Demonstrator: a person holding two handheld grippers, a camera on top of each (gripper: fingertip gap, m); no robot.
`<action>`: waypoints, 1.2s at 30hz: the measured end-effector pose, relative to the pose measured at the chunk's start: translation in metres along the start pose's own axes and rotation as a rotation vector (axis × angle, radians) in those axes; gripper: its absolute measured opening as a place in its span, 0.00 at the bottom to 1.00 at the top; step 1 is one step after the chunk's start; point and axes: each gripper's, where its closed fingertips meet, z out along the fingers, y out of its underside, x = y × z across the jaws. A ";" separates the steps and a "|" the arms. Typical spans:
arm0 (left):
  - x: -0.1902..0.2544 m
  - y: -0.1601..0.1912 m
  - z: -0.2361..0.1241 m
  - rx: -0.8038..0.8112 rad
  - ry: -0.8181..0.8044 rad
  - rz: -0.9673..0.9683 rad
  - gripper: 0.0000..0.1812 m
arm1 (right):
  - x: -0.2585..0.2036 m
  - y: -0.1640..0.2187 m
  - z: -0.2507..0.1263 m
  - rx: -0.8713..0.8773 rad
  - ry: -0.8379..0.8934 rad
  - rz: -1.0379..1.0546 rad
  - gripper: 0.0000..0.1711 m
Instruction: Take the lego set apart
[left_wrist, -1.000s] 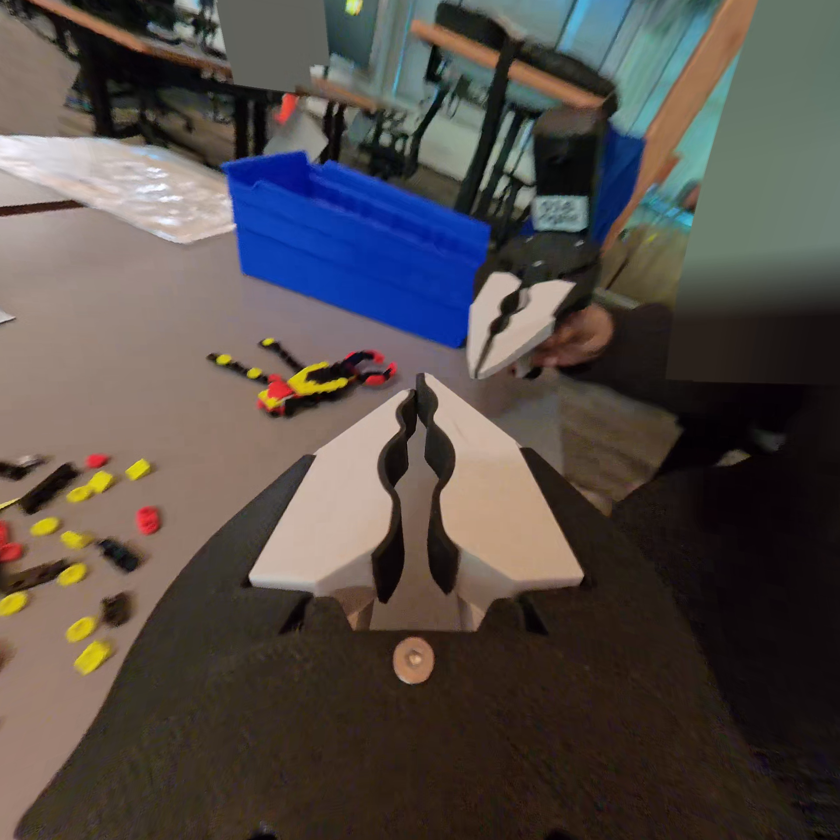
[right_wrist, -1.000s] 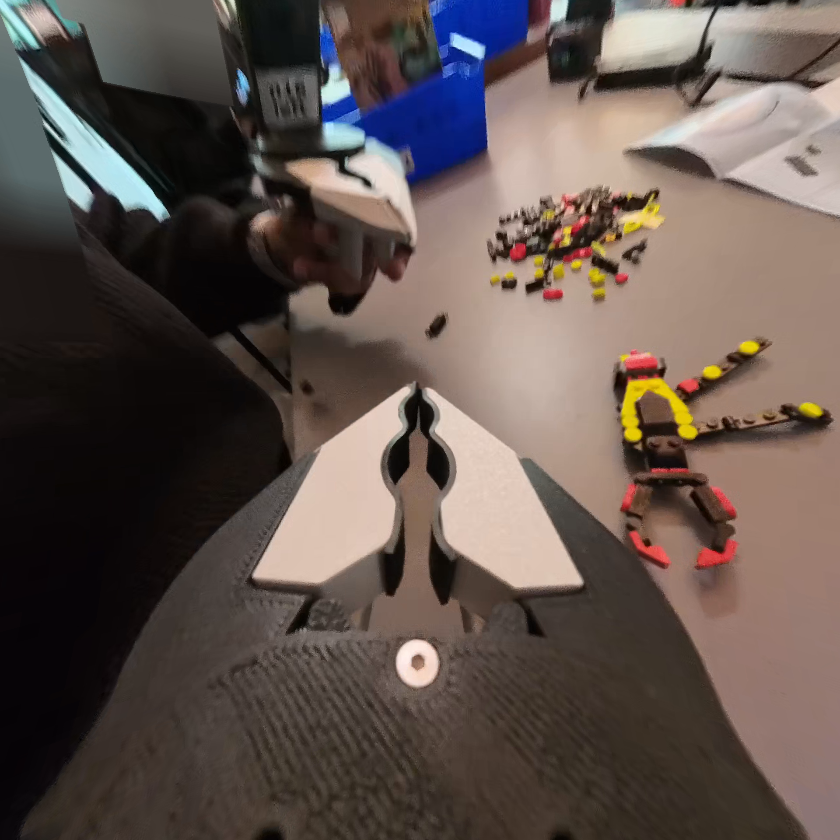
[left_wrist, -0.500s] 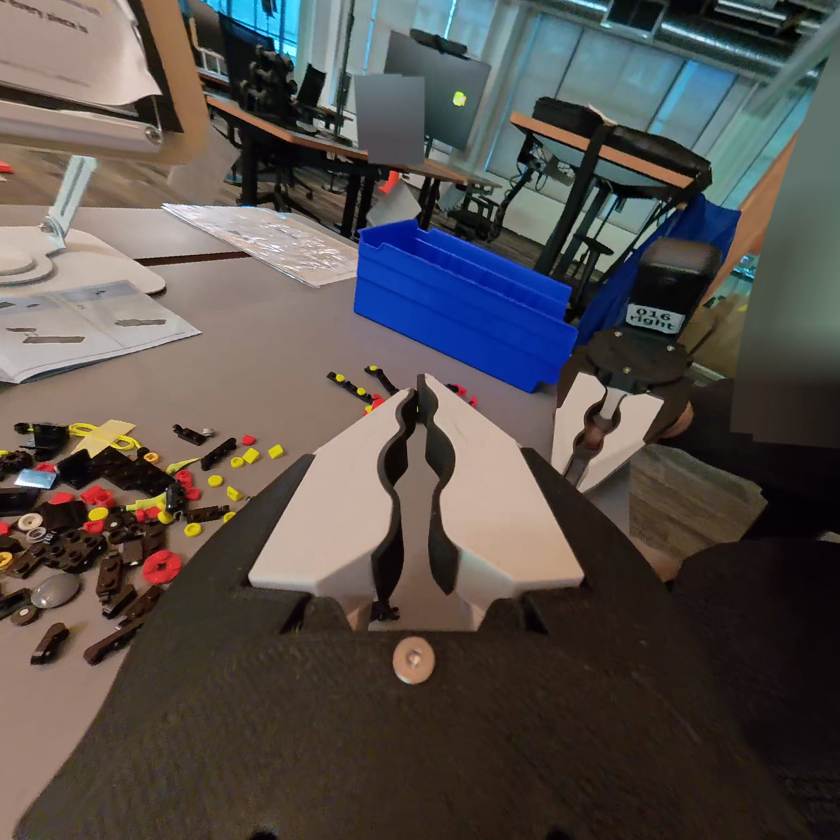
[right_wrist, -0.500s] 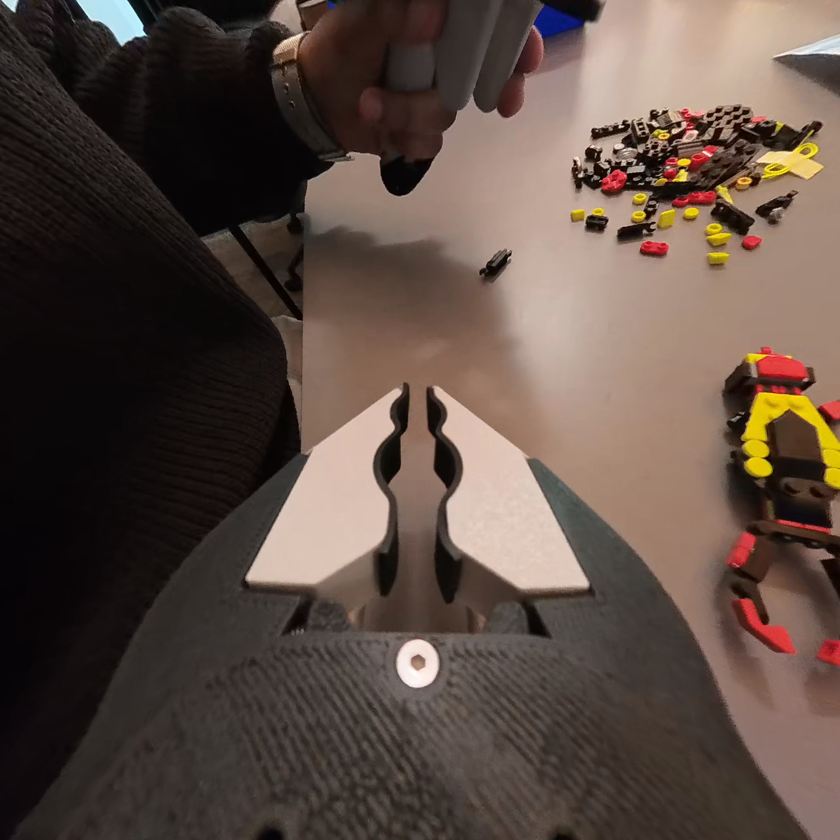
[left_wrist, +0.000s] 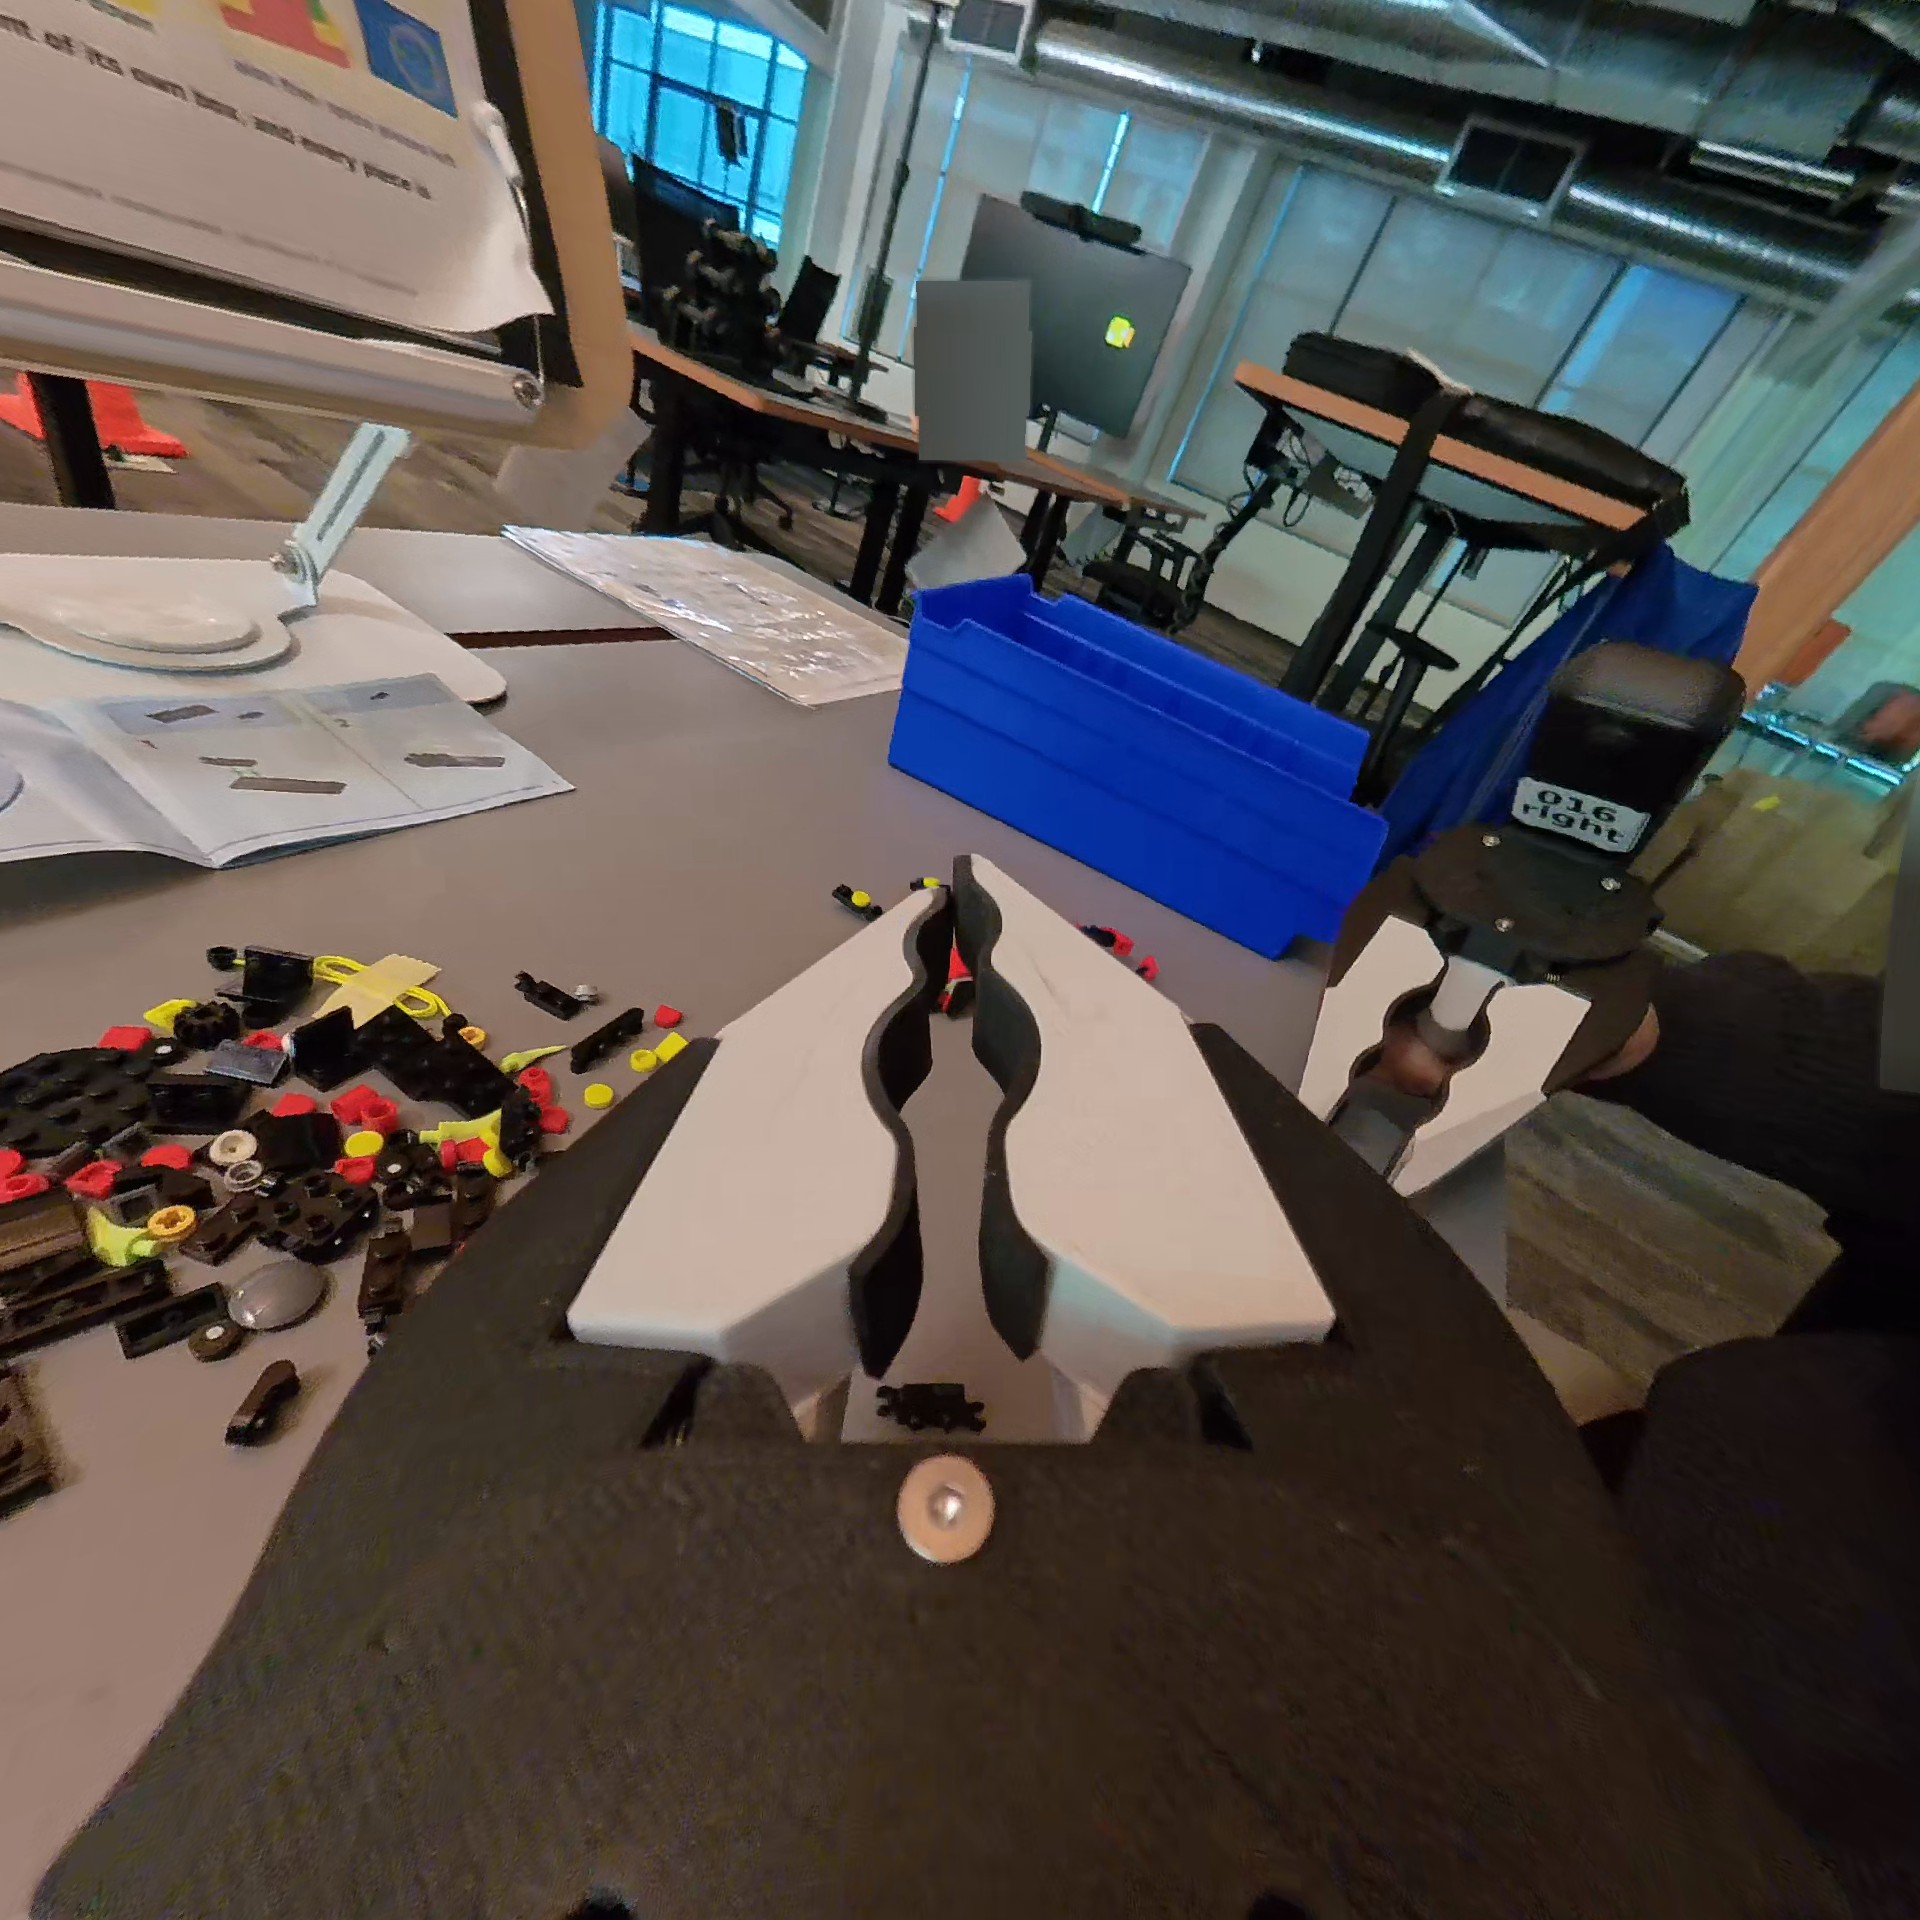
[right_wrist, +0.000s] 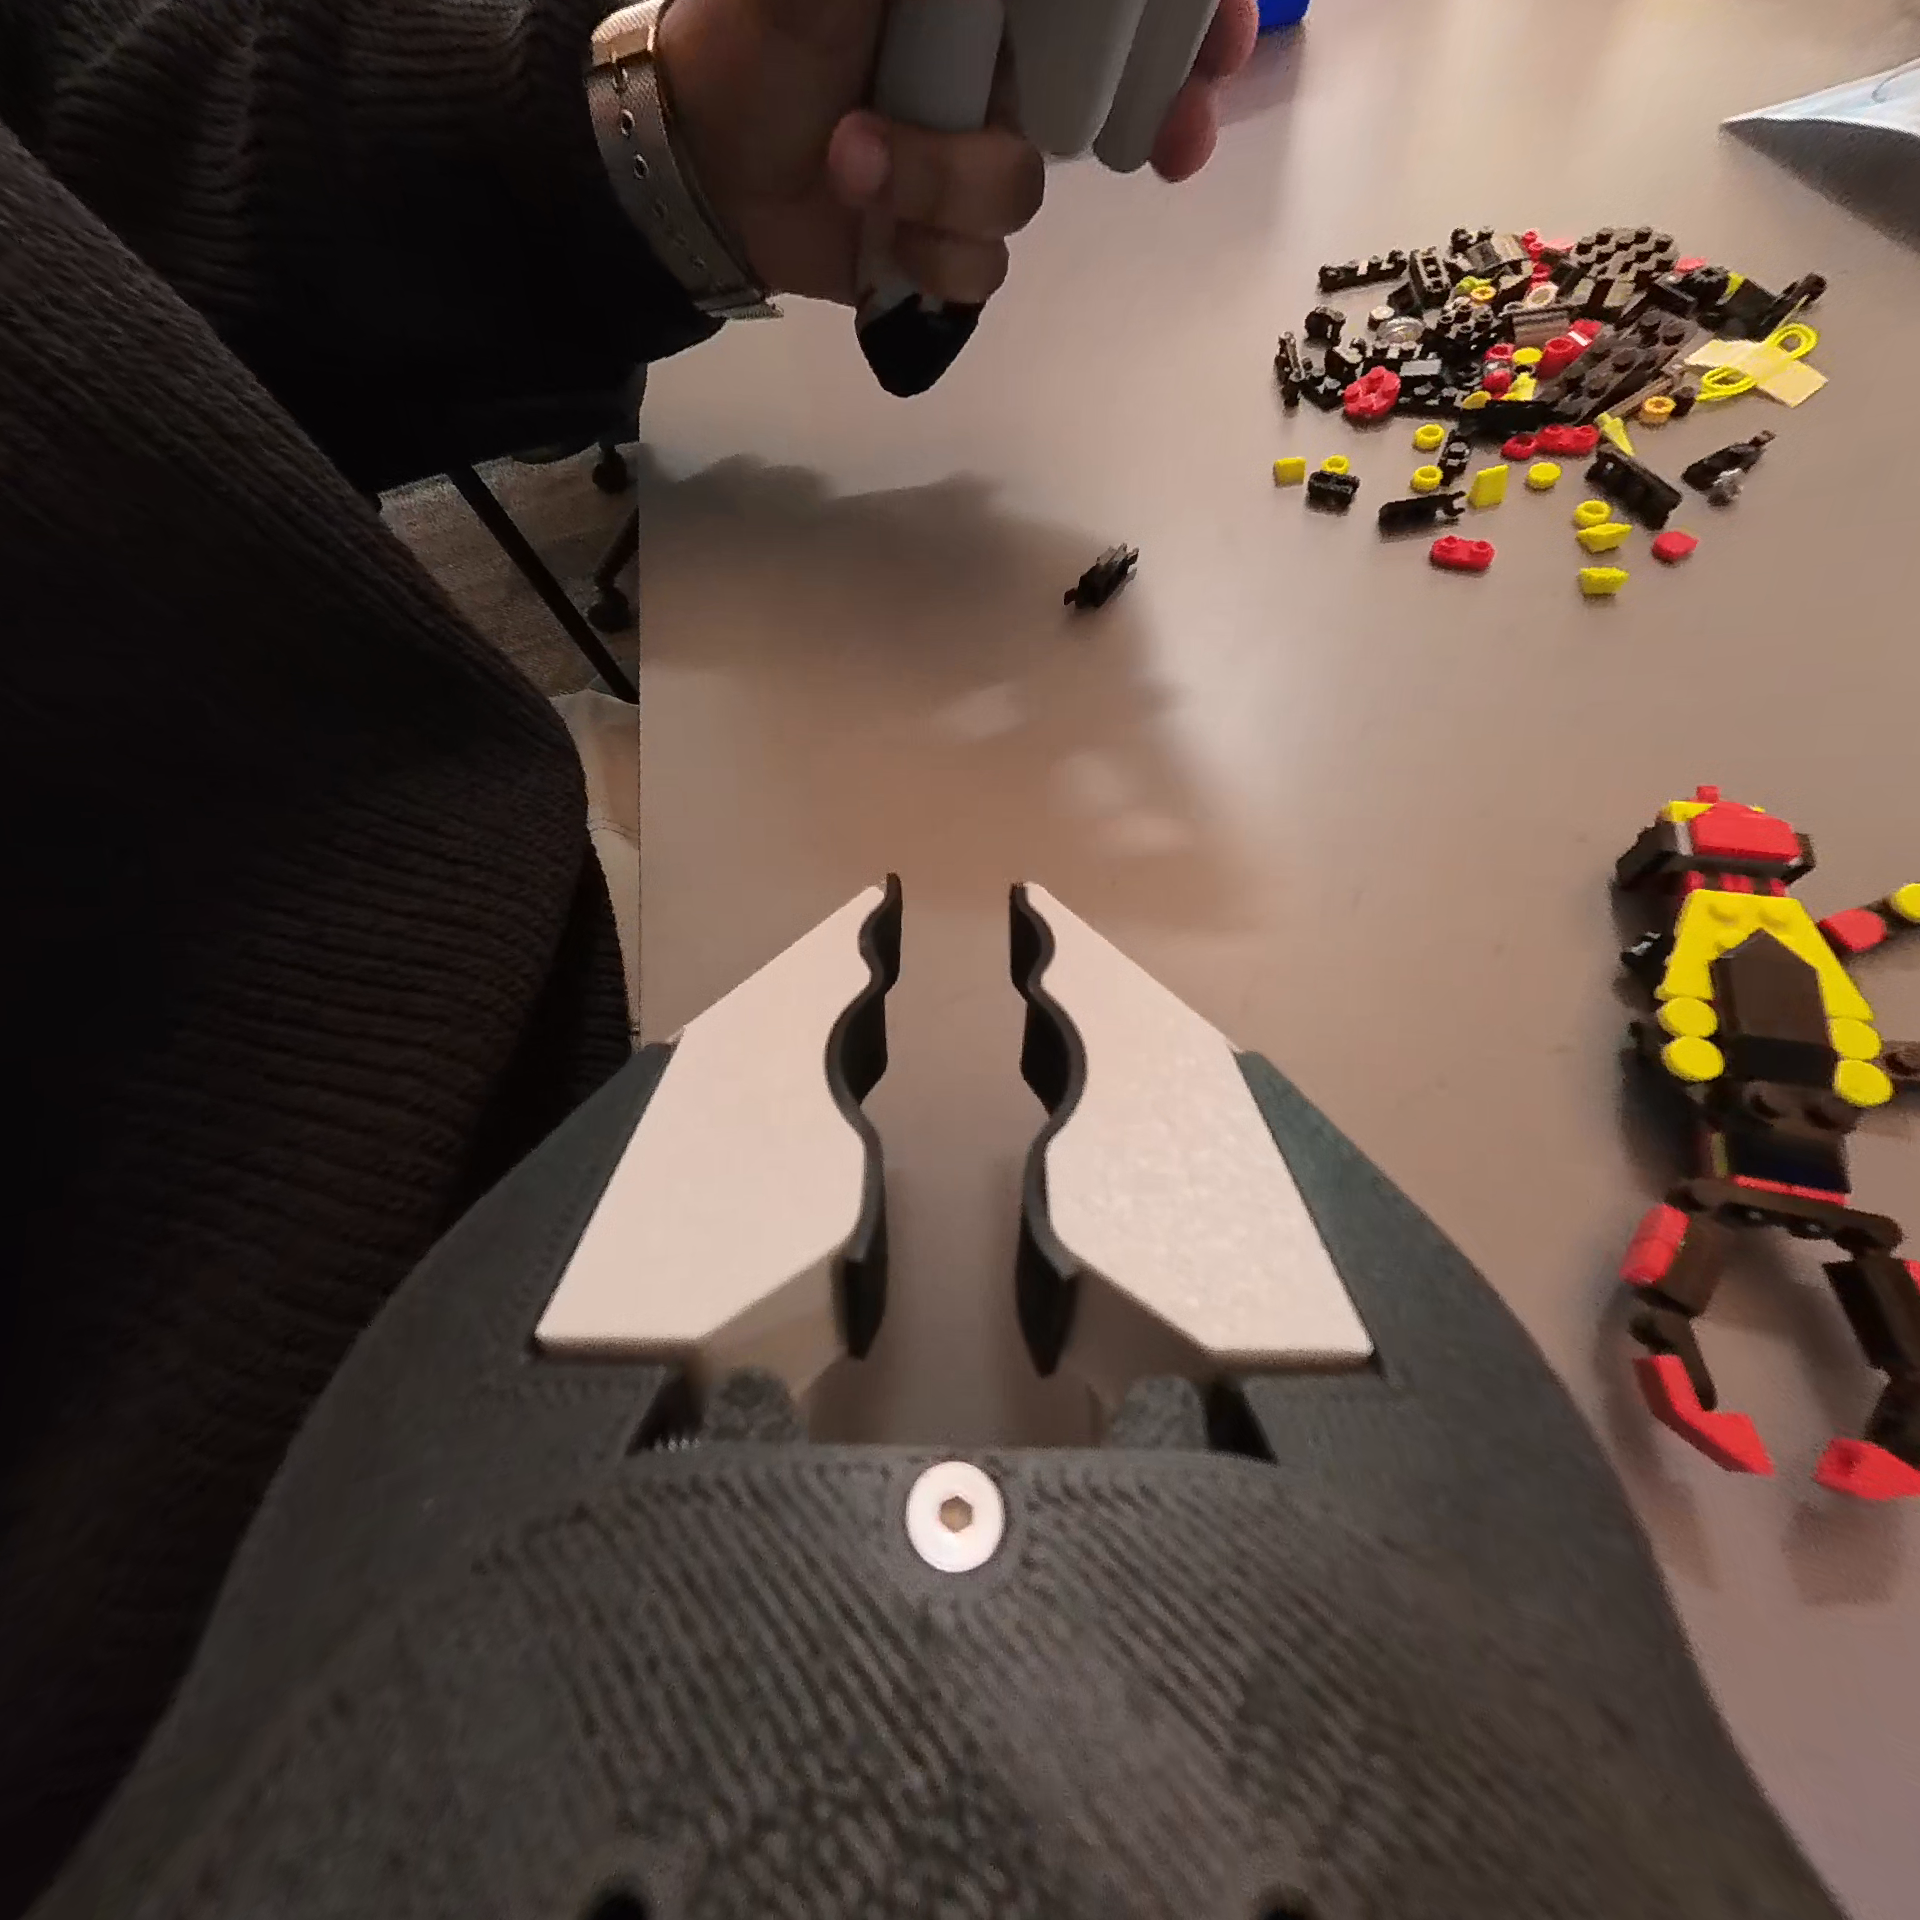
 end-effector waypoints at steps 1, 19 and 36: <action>-0.001 0.000 0.000 0.003 -0.004 0.003 0.00 | 0.000 0.000 0.000 -0.001 0.004 -0.004 0.12; -0.009 0.015 -0.040 0.071 -0.129 -0.078 0.00 | -0.031 0.009 -0.011 0.112 0.071 0.158 0.19; 0.102 0.047 -0.248 0.273 -0.545 -0.094 0.02 | -0.202 0.066 -0.045 0.229 0.237 0.213 0.32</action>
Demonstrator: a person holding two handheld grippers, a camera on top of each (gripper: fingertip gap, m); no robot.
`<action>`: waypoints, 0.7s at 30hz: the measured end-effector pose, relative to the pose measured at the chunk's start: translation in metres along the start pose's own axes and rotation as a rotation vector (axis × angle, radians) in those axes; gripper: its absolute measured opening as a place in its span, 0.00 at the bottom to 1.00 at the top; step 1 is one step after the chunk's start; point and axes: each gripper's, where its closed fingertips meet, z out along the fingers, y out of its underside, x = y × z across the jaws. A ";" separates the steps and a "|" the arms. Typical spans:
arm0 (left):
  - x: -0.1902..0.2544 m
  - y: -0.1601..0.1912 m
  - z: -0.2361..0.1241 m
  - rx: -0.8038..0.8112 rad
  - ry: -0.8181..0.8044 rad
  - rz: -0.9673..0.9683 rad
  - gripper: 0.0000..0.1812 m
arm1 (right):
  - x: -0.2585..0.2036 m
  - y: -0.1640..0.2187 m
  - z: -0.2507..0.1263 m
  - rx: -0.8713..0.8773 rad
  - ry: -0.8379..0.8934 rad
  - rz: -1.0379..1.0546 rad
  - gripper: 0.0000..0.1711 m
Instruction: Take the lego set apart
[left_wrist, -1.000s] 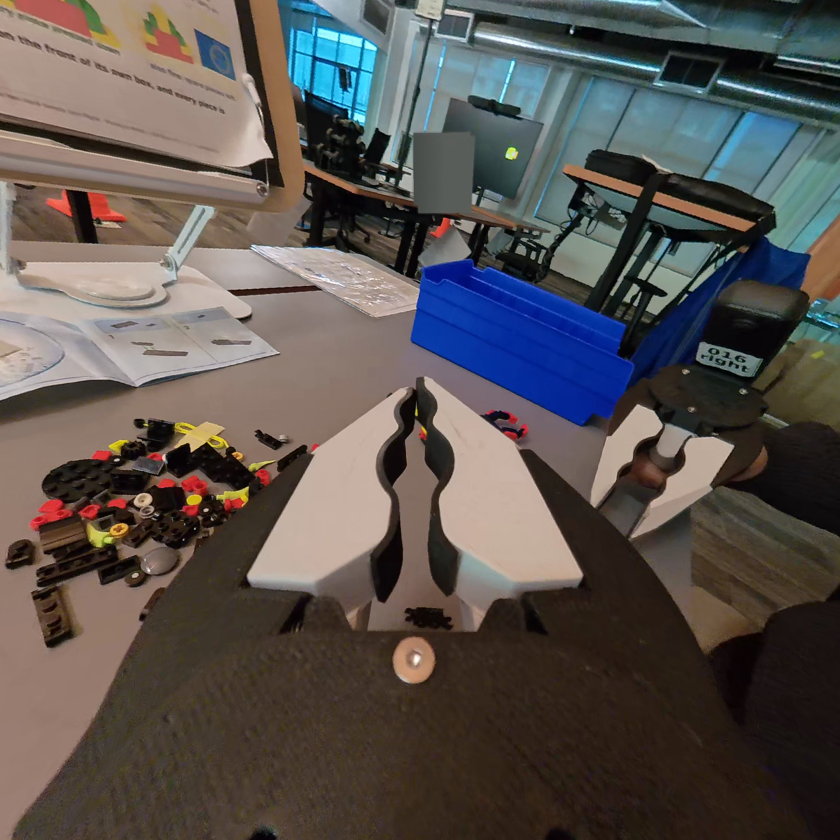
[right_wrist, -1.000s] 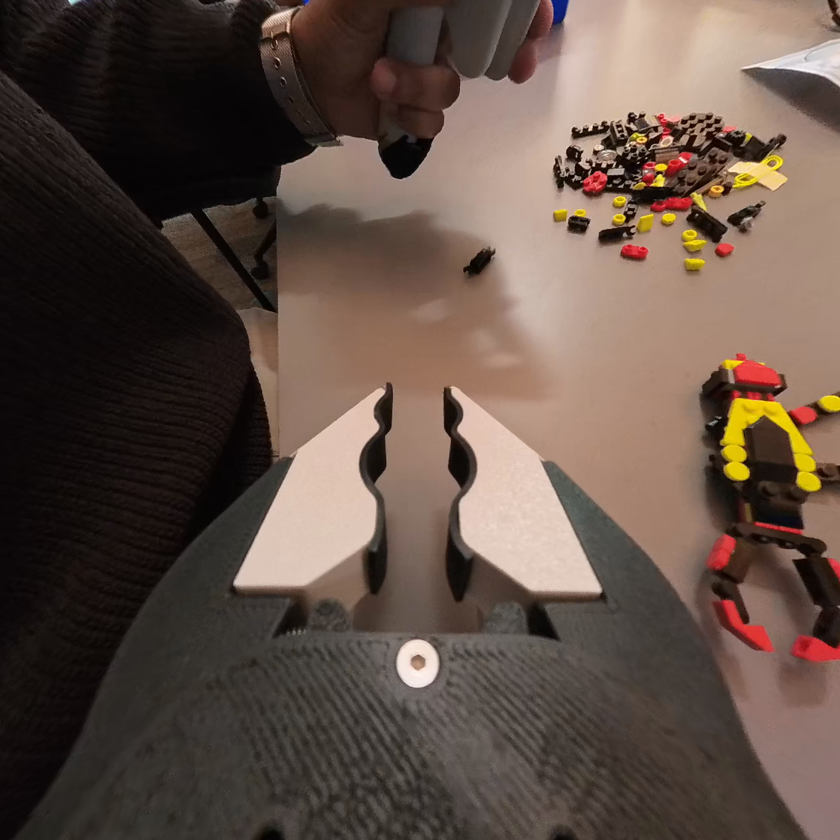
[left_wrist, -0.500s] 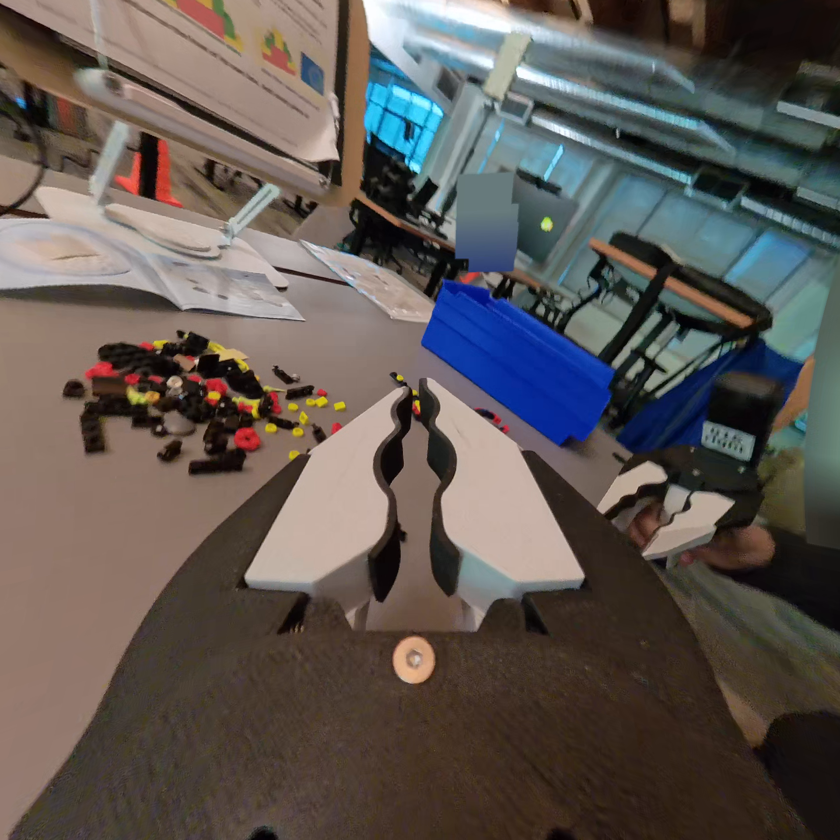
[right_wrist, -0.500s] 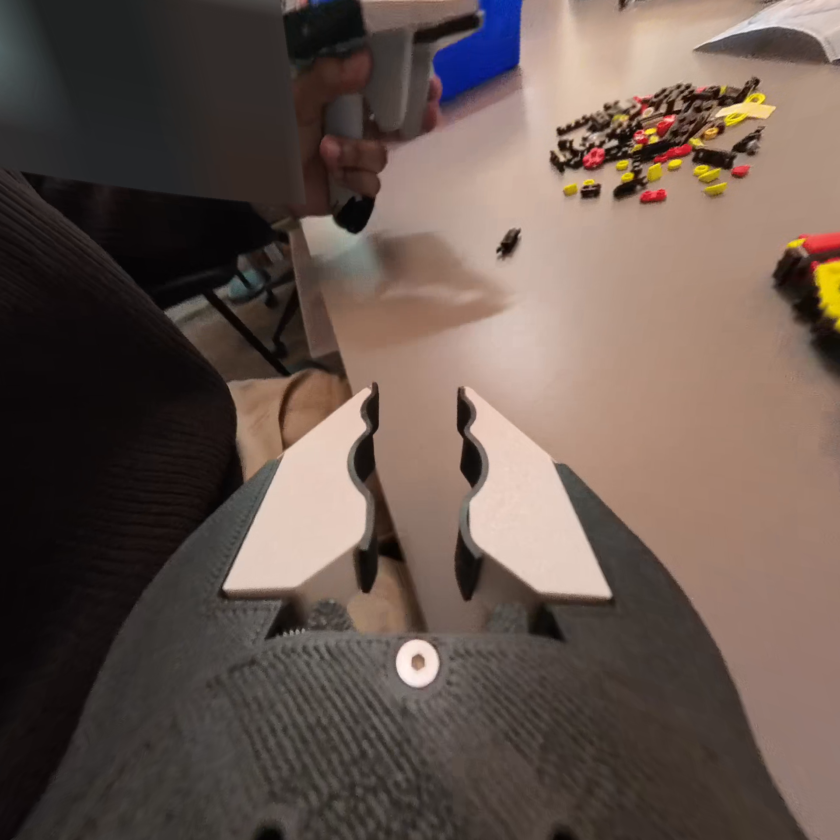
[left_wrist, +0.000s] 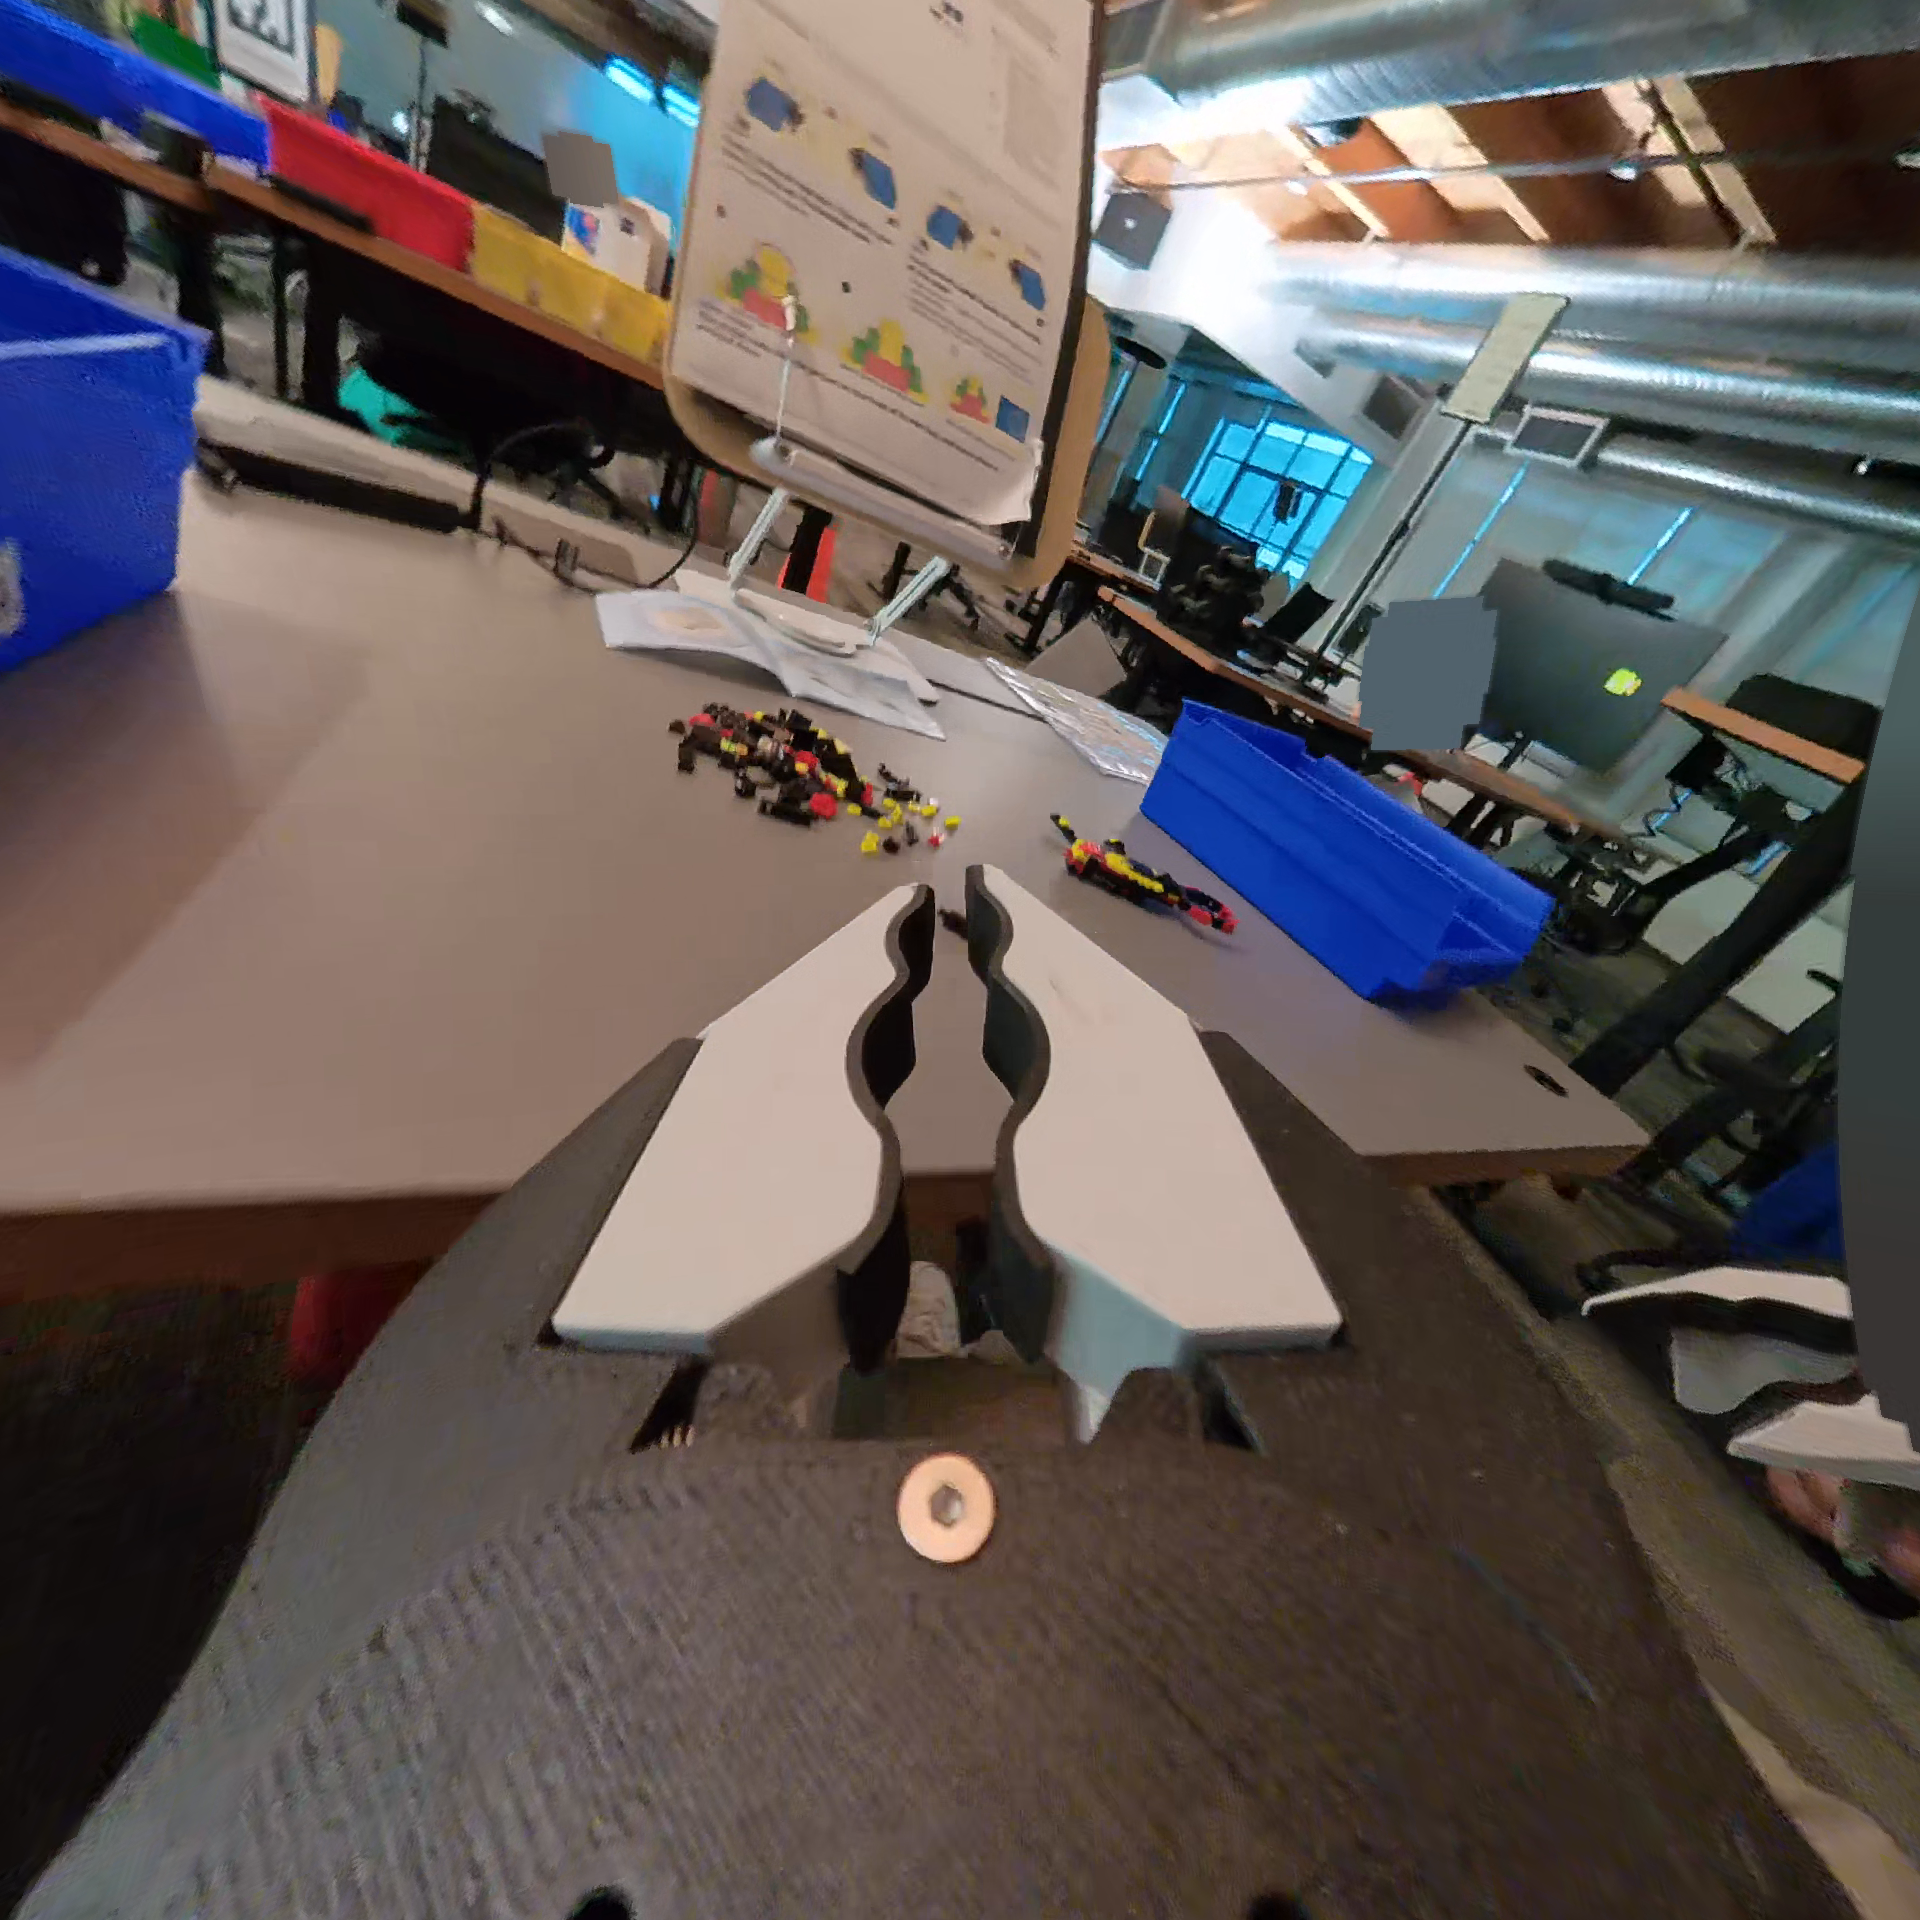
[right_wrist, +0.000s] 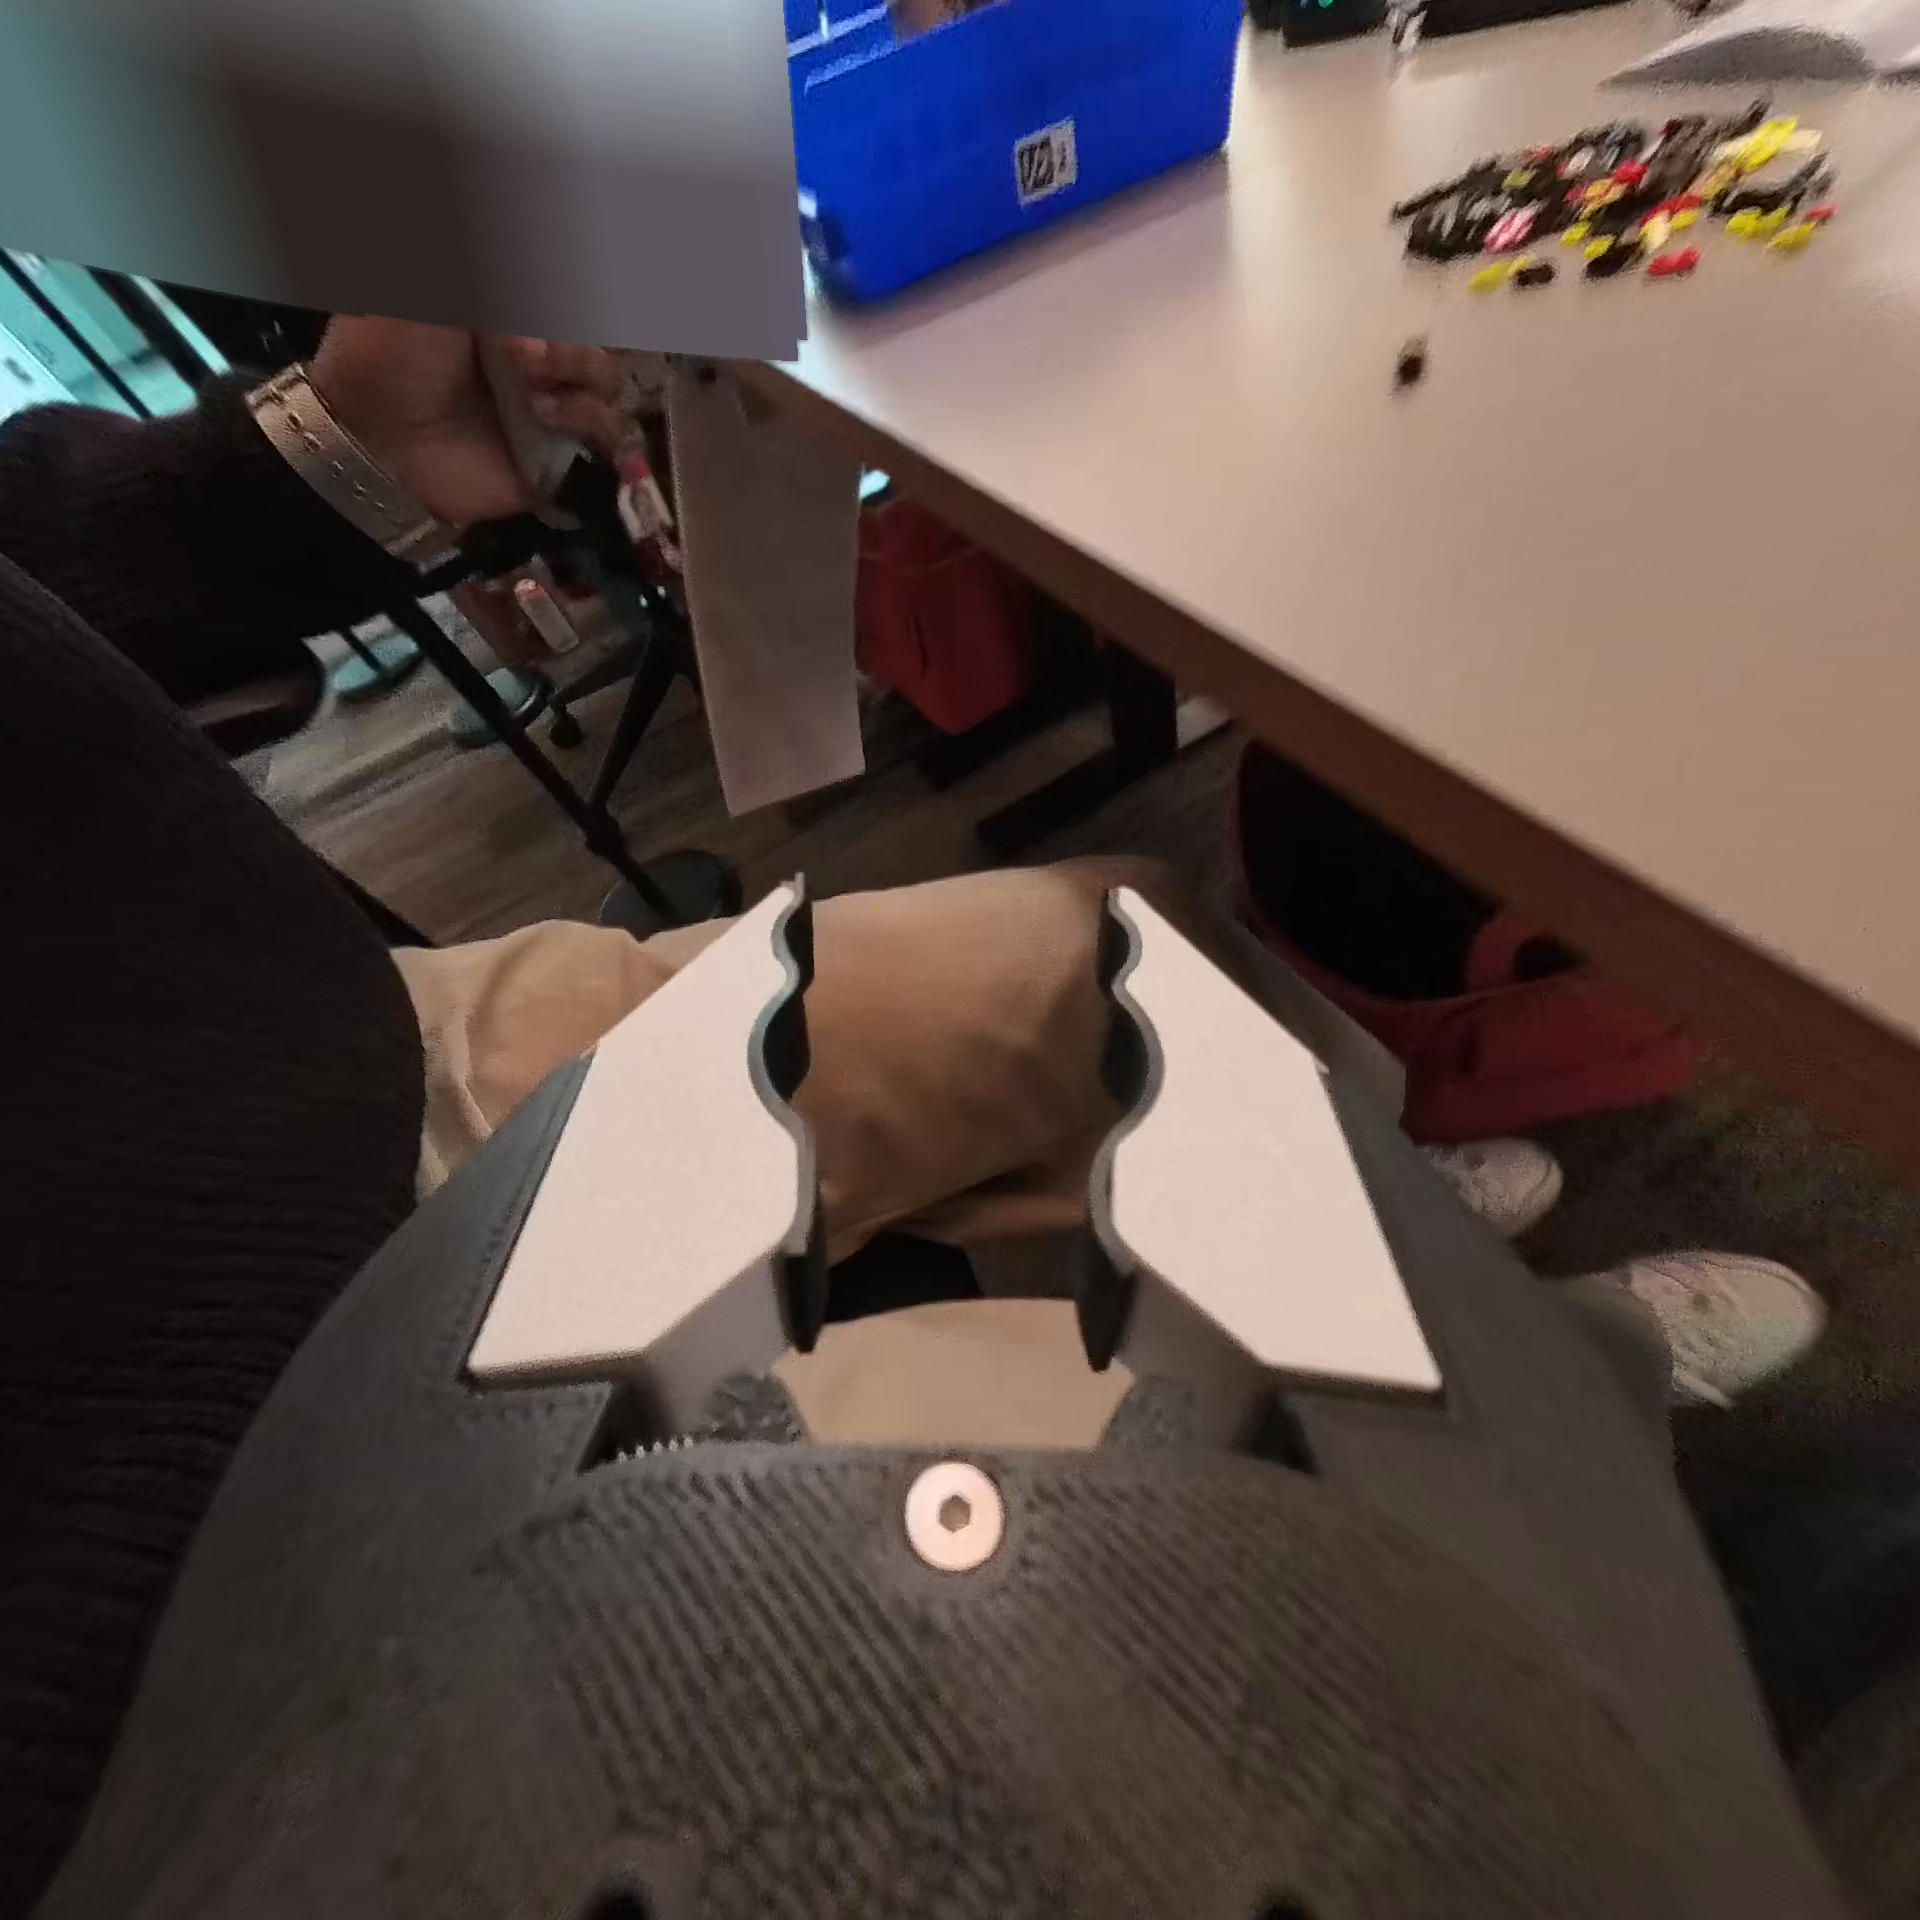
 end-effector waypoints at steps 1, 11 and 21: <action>0.000 0.006 -0.014 -0.015 -0.006 -0.018 0.02 | -0.011 0.011 -0.003 -0.023 0.005 0.004 0.33; 0.009 0.046 -0.137 -0.074 -0.099 -0.121 0.03 | -0.117 0.087 -0.034 -0.167 0.009 -0.039 0.41; 0.059 0.061 -0.197 -0.128 -0.041 0.017 0.05 | -0.166 0.040 -0.082 0.115 0.204 -0.233 0.08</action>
